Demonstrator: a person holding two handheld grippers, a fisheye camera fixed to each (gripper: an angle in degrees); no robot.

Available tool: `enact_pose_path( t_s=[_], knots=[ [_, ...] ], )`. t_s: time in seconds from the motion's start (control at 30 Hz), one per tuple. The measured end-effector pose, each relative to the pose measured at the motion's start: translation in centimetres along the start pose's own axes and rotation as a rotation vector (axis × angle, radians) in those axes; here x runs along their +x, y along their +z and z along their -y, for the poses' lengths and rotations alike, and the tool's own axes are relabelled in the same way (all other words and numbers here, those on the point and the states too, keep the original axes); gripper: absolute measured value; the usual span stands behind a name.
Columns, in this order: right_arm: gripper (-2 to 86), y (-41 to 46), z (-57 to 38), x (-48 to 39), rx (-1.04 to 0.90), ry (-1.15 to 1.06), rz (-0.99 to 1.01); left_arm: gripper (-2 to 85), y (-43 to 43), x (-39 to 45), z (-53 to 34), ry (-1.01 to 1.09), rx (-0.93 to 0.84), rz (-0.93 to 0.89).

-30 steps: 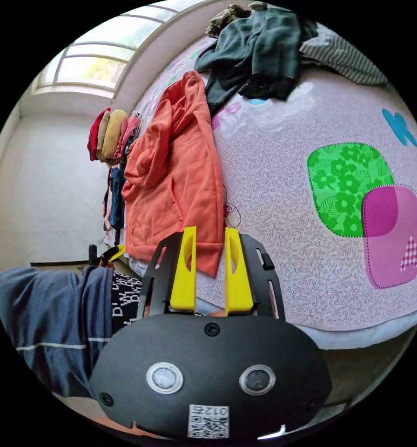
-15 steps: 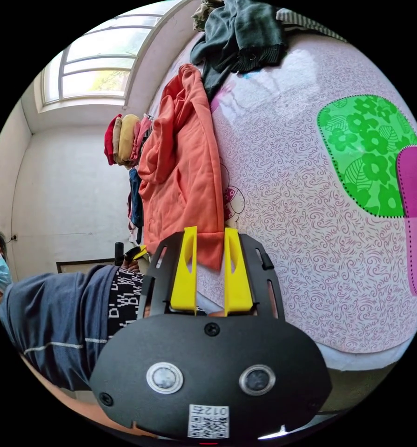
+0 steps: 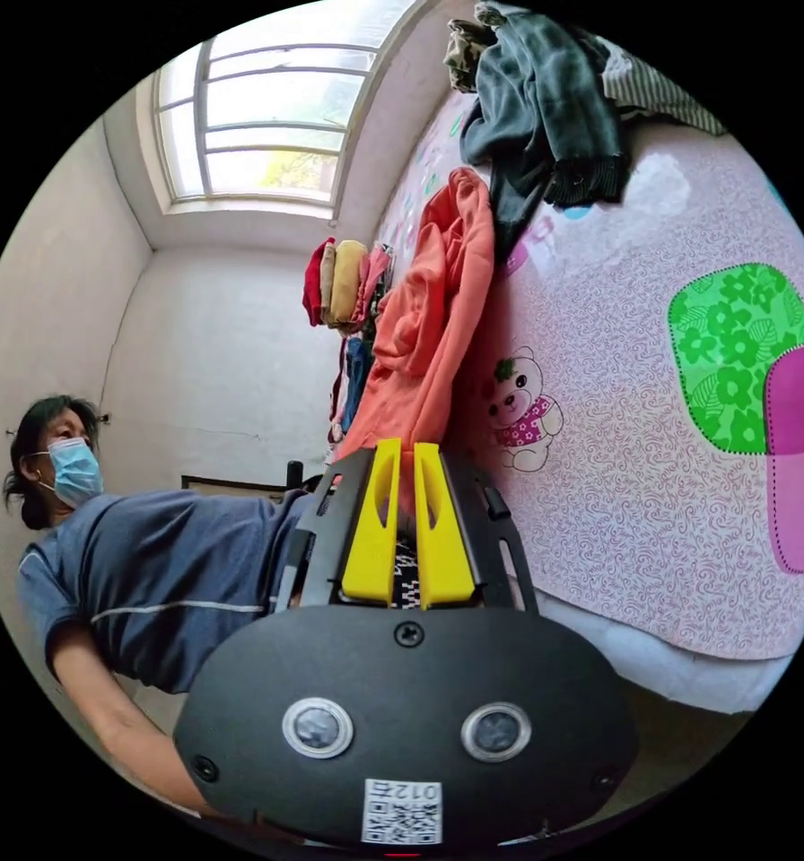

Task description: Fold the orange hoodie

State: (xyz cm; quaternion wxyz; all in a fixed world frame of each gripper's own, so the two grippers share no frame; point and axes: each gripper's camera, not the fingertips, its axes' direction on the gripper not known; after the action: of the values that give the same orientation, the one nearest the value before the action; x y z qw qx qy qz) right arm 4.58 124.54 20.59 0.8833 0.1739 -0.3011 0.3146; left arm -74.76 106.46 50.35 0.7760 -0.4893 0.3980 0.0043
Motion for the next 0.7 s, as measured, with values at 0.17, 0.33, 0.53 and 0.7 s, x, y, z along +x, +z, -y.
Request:
enact_pose_path(
  t_s=[0.17, 0.33, 0.53, 0.7],
  knots=[
    [1.6, -2.7, 2.5, -2.8, 0.058, -0.088, 0.149, 1.3, -5.8, 2.5, 1.6, 0.066, 0.152, -0.177],
    [1.6, -2.4, 9.9, -1.9, 0.186, -0.016, 0.252, 1.8, -8.1, 2.8, 7.6, 0.003, 0.275, -0.323],
    [1.7, 2.3, 23.5, 0.9, 0.234, 0.142, 0.233, 2.3, -7.5, 1.7, 19.8, -0.148, 0.325, -0.371],
    [2.0, 7.8, 34.1, 5.0, 0.191, 0.287, 0.159, 3.1, -4.9, -1.7, 28.7, -0.338, 0.335, -0.388]
  ],
)
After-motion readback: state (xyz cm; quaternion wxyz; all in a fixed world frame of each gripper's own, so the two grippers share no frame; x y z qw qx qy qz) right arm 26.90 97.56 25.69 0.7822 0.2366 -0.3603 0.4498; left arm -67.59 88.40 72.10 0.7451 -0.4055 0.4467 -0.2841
